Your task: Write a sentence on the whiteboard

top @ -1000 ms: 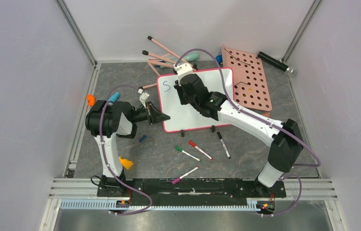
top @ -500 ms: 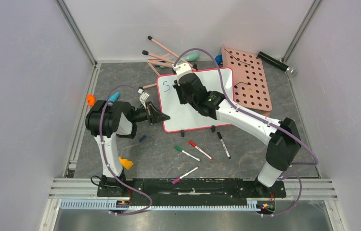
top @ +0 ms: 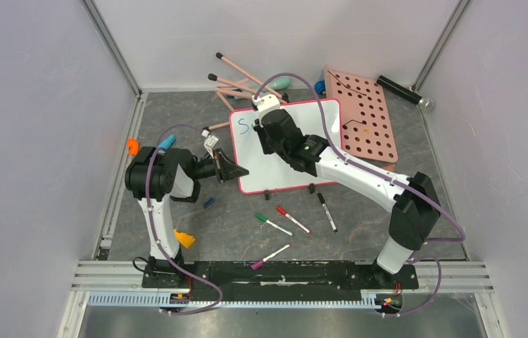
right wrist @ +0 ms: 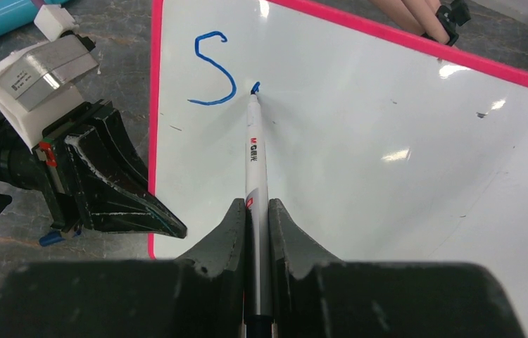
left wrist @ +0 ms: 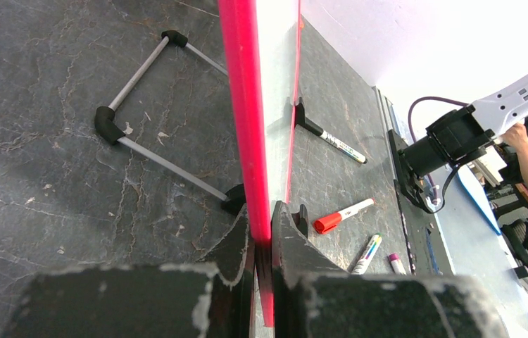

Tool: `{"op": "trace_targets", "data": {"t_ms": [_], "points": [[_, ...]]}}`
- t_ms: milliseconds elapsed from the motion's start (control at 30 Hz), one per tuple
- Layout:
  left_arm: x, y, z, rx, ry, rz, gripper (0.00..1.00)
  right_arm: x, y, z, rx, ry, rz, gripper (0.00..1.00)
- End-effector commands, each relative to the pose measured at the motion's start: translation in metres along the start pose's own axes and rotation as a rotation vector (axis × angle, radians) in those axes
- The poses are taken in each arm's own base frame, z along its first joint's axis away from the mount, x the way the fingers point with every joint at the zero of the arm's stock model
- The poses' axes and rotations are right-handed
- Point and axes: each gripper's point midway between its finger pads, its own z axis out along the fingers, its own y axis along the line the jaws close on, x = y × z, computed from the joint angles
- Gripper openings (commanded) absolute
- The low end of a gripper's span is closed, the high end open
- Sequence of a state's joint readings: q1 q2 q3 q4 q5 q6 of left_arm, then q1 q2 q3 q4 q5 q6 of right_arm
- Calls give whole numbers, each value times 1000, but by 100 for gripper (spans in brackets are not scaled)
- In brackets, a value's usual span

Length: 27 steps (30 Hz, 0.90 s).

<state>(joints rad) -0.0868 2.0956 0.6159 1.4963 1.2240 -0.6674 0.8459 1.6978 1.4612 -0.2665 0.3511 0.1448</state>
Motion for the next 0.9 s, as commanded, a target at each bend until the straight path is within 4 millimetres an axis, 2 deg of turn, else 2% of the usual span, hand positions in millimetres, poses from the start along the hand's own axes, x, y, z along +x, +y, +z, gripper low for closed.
{"op": "trace_targets", "data": {"t_ms": [0, 233, 867], "points": [[-1, 24, 0, -62, -41, 262, 2, 6, -5, -5, 3, 7, 12, 0], [-2, 24, 0, -61, -41, 264, 2, 10, -6, -7, -1, 5, 18, 0], [-1, 24, 0, -63, -41, 262, 2, -8, -11, 6, 32, -21, 7, 0]]}}
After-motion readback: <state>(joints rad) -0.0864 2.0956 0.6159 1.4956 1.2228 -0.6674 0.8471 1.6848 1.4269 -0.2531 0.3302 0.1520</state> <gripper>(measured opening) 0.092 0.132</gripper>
